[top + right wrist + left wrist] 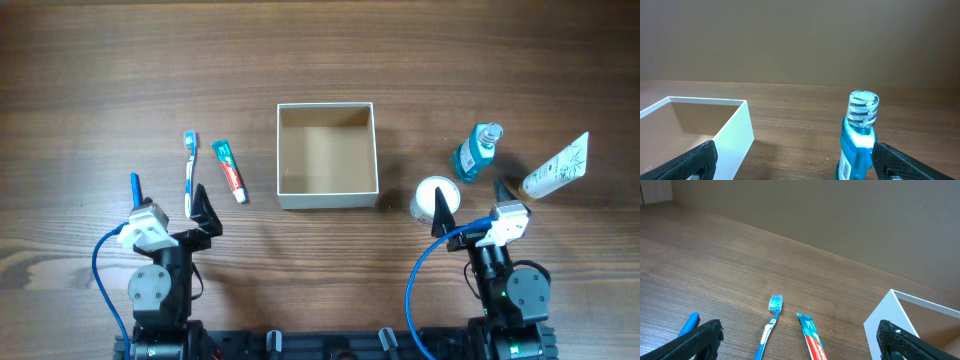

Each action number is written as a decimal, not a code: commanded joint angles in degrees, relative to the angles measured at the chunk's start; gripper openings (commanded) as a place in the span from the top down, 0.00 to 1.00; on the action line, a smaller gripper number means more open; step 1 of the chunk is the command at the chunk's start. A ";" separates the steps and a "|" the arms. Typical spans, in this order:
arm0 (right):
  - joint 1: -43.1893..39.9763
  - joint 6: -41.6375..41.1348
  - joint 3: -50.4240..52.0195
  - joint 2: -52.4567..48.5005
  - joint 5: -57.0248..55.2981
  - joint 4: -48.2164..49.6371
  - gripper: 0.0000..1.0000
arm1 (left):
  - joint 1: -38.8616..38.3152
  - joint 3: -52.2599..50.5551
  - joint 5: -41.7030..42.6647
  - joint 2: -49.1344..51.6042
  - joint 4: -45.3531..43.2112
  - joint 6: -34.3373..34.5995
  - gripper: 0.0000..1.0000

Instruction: Pack container

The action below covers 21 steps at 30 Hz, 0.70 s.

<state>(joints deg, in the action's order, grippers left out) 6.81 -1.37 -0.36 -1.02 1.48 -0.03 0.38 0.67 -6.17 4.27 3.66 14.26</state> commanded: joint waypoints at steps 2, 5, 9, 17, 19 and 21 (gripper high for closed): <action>0.09 0.52 0.00 -0.26 0.94 0.11 0.00 | -0.22 -0.33 0.11 0.17 -0.15 -0.33 0.00; 0.09 0.52 0.00 -0.26 0.94 0.11 0.00 | -0.22 -0.33 0.11 0.20 -0.15 -0.33 0.00; 0.09 0.50 0.00 -0.26 0.94 0.11 0.00 | -0.22 -0.33 0.11 0.20 -0.13 -0.33 0.00; 0.09 0.52 0.00 -0.26 0.94 0.11 0.00 | -0.22 -0.33 0.11 0.20 -0.15 -0.33 0.00; 0.09 0.50 0.00 -0.26 0.94 0.11 0.00 | -0.22 -0.33 0.11 0.17 -0.15 -0.33 0.00; 0.09 -0.35 0.00 -0.26 1.14 0.13 0.00 | -0.22 -0.33 0.09 0.20 -0.15 -0.33 0.00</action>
<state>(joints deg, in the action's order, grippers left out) 6.81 -1.37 -0.36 -1.02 1.48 -0.03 0.38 0.67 -6.15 4.27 3.66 14.26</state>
